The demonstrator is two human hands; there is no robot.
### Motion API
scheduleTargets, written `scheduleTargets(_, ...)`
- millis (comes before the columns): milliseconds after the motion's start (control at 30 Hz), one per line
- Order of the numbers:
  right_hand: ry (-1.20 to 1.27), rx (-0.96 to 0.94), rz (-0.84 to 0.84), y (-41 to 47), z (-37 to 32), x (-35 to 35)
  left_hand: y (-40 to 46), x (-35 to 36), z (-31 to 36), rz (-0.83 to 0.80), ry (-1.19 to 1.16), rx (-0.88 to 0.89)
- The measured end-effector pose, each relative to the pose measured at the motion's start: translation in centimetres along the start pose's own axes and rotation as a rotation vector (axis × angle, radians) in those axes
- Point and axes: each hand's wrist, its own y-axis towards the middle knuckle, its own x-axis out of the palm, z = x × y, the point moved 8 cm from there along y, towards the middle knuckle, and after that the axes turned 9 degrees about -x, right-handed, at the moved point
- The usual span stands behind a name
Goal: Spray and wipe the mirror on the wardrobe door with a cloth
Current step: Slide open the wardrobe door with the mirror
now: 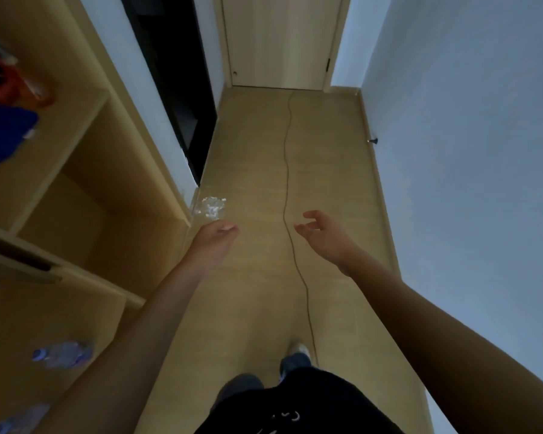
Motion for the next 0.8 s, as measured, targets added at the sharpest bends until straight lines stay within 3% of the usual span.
scheduleTargets(167,-0.044,-0.058,-0.100,8.9,-3.4,-1.0,4.7,-1.2,3.4,0.111,-0.046,-0.037)
scheduleTargets(467,-0.085,-0.190,-0.252,22.3,-11.2,3.5,12.2,-8.2,6.6,0.301,-0.139,-0.121)
scheduleTargets(667,-0.161,-0.317,-0.370,27.1,-18.0,8.1,13.2,-14.3,7.2,0.454,-0.178,-0.142)
scheduleTargets(800,-0.192,-0.424,-0.538,27.1,-22.3,12.8,11.5,-17.5,5.7,0.560,-0.246,-0.188)
